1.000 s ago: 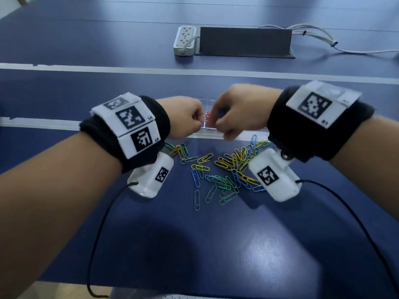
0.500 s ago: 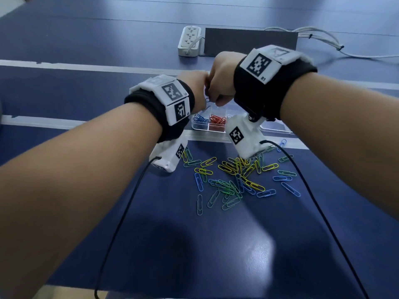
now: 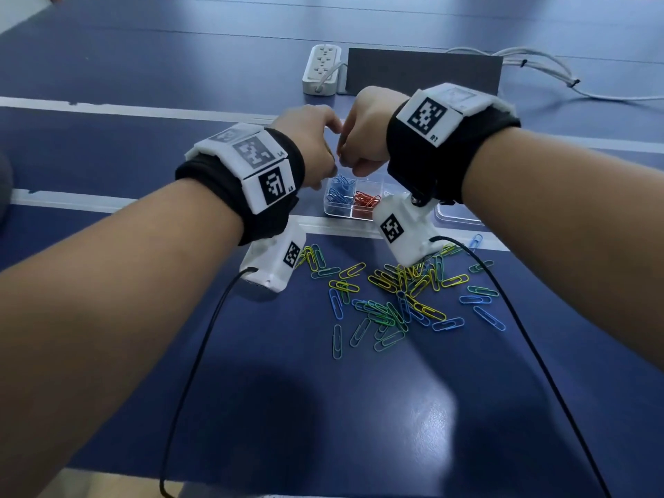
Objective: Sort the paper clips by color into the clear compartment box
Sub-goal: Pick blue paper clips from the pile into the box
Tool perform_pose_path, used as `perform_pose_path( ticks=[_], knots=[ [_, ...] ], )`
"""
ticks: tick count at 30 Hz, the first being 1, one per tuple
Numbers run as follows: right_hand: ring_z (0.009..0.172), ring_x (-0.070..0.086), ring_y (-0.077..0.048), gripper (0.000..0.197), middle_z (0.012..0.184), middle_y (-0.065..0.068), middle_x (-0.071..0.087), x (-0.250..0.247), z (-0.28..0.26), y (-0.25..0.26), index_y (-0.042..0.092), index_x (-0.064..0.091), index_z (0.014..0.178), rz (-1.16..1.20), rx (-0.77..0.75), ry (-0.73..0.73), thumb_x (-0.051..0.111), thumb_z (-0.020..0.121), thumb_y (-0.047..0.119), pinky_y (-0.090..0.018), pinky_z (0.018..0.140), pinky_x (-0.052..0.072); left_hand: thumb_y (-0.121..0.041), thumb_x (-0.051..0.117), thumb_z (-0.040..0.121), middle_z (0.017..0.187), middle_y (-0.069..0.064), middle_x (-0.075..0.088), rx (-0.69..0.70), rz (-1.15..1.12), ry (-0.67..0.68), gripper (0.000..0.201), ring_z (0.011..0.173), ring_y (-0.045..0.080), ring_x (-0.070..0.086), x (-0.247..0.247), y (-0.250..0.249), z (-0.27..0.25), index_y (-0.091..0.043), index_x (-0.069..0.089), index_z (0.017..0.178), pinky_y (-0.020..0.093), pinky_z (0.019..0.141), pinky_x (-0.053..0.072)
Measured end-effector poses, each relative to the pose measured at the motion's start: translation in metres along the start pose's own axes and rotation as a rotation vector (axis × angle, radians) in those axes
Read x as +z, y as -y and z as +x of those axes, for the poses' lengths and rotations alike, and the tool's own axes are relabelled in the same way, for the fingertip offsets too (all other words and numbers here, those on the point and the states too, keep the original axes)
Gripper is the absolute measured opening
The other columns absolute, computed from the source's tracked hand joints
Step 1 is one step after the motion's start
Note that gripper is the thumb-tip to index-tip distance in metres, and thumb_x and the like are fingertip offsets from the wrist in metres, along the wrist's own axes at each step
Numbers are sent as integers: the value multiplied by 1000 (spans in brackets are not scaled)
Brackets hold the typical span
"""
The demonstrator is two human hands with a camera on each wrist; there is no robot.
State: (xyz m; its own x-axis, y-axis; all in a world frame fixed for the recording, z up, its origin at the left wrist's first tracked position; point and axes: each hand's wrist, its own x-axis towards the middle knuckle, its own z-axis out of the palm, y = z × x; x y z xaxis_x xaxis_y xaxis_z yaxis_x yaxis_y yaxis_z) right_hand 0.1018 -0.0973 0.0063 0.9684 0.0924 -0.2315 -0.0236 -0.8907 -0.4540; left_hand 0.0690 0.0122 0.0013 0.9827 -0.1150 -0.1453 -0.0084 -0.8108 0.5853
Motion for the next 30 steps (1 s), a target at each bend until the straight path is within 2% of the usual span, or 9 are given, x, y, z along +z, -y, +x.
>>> perform_pose_path(
  ticks=[4,6,10,13,18,21,24,28,30],
  knots=[
    [80,74,-19,21,78,-5,77,-7,-15,-2,12,75,91,-30,-22,-14,65,73,13,-41,86,57,-19,65,84,90,5,67,27,28,-25,24,71,25,70,-3,3,-7,-19,58,107,39,73,59],
    [82,74,-19,20,81,-7,77,-11,-24,-8,9,75,91,-26,-26,-19,62,76,11,-40,86,57,-24,65,84,78,-1,62,75,75,-24,13,59,15,61,-3,4,-10,-19,63,96,31,65,54],
    [60,67,-12,14,66,-1,73,-14,-43,-28,15,76,85,-98,-31,-4,64,78,14,-32,81,58,-27,65,83,63,-12,52,204,236,69,8,54,0,45,0,5,-17,-20,67,85,21,55,38],
    [52,61,-8,10,43,4,64,-15,-55,-45,19,76,77,-228,-48,15,66,75,21,-27,76,56,-30,66,81,61,-13,51,281,357,153,12,57,3,45,6,3,-22,-21,70,87,21,66,35],
    [51,59,-13,7,55,4,64,-13,-76,-69,21,71,70,-367,-65,151,67,76,19,-21,65,48,-26,70,77,57,-11,51,352,433,277,8,54,0,45,20,-6,-27,-22,72,84,18,53,35],
    [72,56,-18,22,74,5,64,-8,-81,-78,28,72,89,-469,-149,182,67,76,11,-21,73,42,-25,72,75,54,-10,52,378,452,320,4,51,0,46,25,-13,-32,-25,71,80,15,52,34],
    [75,52,-16,22,80,5,62,-6,-83,-83,25,72,97,-511,-216,171,68,77,15,-21,72,38,-28,75,72,57,-9,56,393,460,401,7,53,2,48,26,-15,-39,-28,71,77,15,53,37],
    [70,51,-18,11,80,0,64,-4,-85,-90,20,73,86,-531,-263,134,65,78,20,-24,69,41,-32,81,66,63,-6,61,394,451,525,18,49,0,53,21,-7,-52,-28,73,81,8,49,38],
    [65,49,-18,7,78,-2,64,-4,-85,-92,19,69,76,-538,-268,134,62,78,21,-25,68,43,-33,83,63,69,-3,64,395,510,566,26,55,2,54,21,-2,-58,-28,74,87,11,52,38]
  ],
)
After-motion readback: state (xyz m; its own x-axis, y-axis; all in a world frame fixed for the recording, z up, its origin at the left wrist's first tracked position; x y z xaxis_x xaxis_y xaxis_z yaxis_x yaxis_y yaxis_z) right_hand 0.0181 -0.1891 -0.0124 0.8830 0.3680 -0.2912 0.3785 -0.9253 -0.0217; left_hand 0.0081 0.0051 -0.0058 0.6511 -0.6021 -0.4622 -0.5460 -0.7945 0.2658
